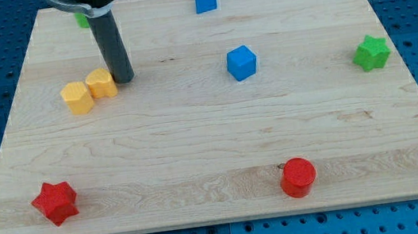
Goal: Move your arm left side of the red star
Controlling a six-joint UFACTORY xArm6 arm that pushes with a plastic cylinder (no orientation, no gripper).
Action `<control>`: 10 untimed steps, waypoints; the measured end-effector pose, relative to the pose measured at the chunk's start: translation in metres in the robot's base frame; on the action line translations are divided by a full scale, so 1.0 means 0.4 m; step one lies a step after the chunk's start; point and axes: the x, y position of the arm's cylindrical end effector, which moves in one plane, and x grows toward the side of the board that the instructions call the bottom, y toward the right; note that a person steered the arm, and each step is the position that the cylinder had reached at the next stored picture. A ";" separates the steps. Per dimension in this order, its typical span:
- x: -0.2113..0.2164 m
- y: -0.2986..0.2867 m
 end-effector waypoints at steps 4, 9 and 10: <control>0.014 0.139; 0.309 -0.366; 0.462 -0.375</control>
